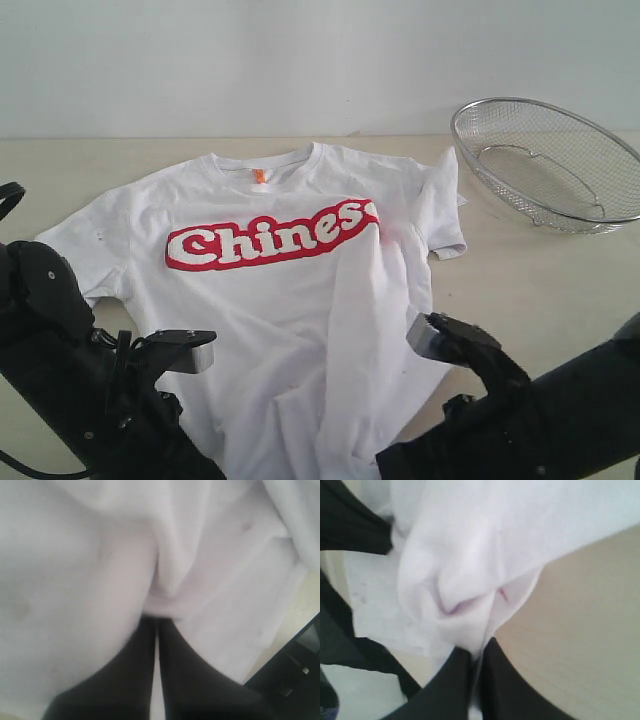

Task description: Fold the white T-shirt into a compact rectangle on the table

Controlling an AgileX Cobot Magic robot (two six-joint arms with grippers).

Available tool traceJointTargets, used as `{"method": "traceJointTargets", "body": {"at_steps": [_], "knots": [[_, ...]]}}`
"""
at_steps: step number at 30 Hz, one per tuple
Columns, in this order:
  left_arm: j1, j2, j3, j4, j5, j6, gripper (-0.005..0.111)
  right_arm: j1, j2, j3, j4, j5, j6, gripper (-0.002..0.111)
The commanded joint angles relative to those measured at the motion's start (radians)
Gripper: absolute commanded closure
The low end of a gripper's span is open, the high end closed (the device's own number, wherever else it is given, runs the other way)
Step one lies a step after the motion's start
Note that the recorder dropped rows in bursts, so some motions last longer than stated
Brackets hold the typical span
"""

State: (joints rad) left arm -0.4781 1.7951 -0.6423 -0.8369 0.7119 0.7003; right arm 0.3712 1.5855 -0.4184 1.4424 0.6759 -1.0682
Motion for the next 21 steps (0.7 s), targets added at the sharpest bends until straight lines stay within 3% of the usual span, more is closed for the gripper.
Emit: {"method": "traceJointTargets", "body": {"at_steps": [1,5,8,11,16,21], "knots": [[-0.008,0.002,0.003,0.006,-0.013,0.004,0.102,-0.003,-0.133,-0.001,-0.406,-0.111,0.431,0.108],[-0.008,0.002,0.003,0.006,-0.013,0.004,0.102,-0.003,-0.254,-0.001,-0.794,-0.128,0.857,0.108],[-0.008,0.002,0.003,0.006,-0.010,0.004,0.102,-0.003,-0.379,0.019,-1.099,-0.037,1.208,0.108],[-0.008,0.002,0.003,0.006,-0.010,0.004,0.102,-0.003,-0.474,0.072,-1.242,0.049,1.397,0.108],[-0.008,0.002,0.003,0.010,-0.006,0.004,0.102,-0.003,-0.577,0.066,-1.196,0.121,1.428,0.108],[-0.008,0.002,0.003,0.053,-0.006,-0.022,0.102,-0.003,-0.577,0.041,-0.934,0.188,1.091,0.108]]}}
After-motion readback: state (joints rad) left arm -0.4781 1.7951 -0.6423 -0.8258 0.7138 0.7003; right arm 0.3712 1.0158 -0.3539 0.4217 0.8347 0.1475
